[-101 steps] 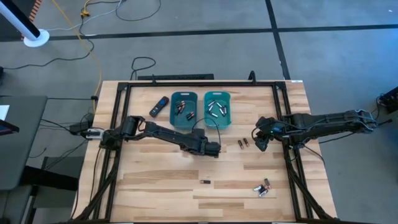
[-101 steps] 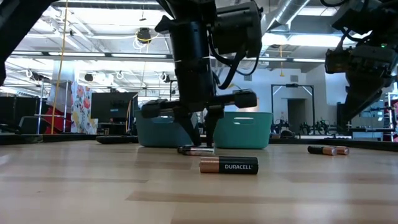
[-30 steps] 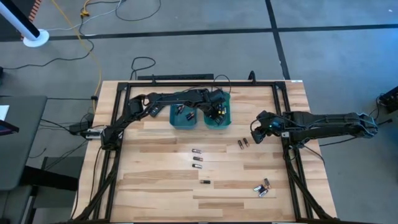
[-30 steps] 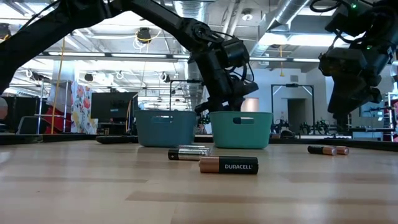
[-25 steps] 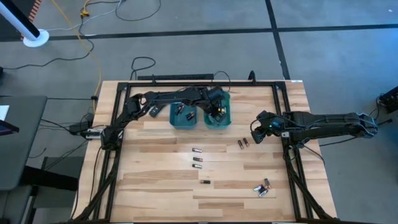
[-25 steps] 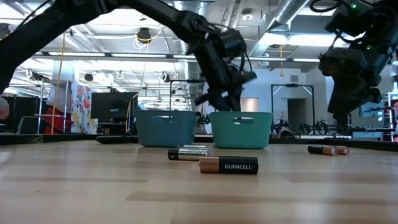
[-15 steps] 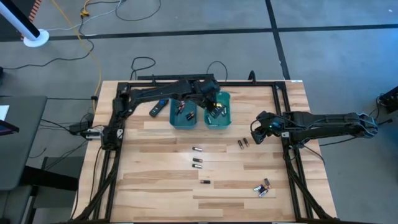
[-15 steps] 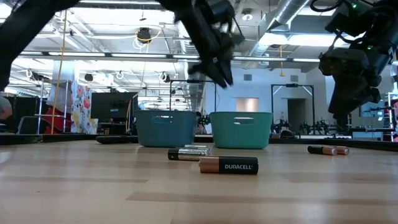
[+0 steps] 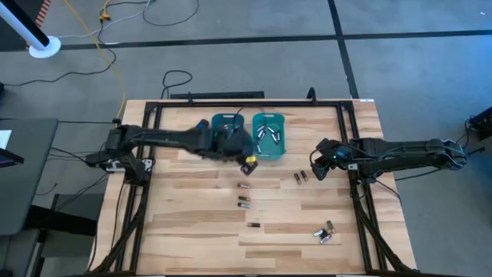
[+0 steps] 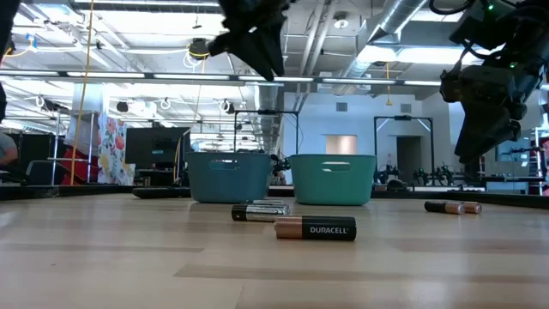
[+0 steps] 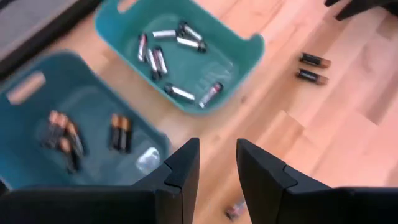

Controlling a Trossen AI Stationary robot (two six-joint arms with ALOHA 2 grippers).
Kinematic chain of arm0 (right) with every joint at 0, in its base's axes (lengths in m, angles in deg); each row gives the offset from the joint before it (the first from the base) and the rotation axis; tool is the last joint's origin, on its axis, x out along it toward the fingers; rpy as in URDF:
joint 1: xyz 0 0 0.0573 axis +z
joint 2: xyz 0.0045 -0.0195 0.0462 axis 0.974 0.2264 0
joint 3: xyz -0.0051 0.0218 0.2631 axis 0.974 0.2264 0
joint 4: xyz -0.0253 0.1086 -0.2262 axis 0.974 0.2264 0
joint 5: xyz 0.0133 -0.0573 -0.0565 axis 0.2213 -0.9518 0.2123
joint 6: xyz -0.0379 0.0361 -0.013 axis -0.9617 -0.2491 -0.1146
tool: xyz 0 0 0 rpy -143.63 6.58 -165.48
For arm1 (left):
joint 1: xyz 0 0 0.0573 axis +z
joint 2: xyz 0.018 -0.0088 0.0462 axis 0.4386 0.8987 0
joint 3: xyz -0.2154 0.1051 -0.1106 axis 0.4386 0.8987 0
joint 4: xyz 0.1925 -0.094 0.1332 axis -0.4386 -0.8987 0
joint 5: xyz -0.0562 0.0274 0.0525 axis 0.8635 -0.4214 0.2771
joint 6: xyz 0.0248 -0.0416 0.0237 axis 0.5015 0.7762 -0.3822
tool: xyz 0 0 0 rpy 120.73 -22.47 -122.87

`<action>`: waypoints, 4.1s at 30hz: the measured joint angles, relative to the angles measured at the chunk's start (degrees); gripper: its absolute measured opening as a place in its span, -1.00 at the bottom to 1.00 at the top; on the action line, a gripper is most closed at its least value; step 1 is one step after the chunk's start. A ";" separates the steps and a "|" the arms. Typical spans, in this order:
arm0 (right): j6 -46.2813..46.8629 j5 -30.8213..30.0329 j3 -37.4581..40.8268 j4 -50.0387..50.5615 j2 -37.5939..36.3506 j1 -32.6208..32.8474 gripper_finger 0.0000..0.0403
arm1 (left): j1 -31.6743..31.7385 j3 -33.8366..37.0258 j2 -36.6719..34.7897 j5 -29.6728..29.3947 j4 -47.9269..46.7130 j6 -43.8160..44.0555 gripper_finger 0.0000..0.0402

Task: Sort batteries
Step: Put the silver battery into the green bin

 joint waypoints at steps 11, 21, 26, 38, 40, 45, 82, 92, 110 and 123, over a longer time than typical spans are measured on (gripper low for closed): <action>-1.75 0.20 0.00 -0.01 0.00 3.94 -0.18 | -10.73 17.22 -2.30 -3.42 18.14 -3.20 -0.49; -1.66 0.24 0.02 0.02 0.00 7.50 -0.18 | -11.46 19.22 6.82 -0.62 27.28 -15.92 -0.49; -1.64 0.26 0.02 0.02 0.02 8.36 -0.18 | -11.35 19.24 9.71 0.28 27.74 -20.51 -0.49; -1.38 0.26 0.04 -0.03 0.02 8.30 -0.18 | -7.42 20.47 10.54 6.88 27.53 -27.65 -0.49; -0.69 0.26 0.04 -0.04 0.02 8.30 -0.18 | -6.37 20.49 10.52 8.23 27.93 -28.42 -0.49; -0.52 0.26 0.04 -0.04 0.00 8.30 -0.18 | -4.42 20.43 10.45 11.80 27.61 -30.68 -0.49; -0.50 -0.04 0.04 -0.02 0.00 8.30 -0.18 | -3.12 23.05 10.45 15.89 25.92 -28.49 -0.53; -0.13 -0.09 0.04 -0.04 0.01 8.30 -0.18 | -3.12 25.94 10.31 15.78 27.32 -25.41 -0.37; -0.13 -0.13 0.04 -0.17 0.00 8.30 -0.18 | -4.06 26.49 10.35 15.47 30.20 -20.55 -0.82; -0.56 -0.16 0.04 -0.20 0.02 8.30 -0.18 | -2.03 15.91 10.60 15.80 36.19 -22.37 -0.82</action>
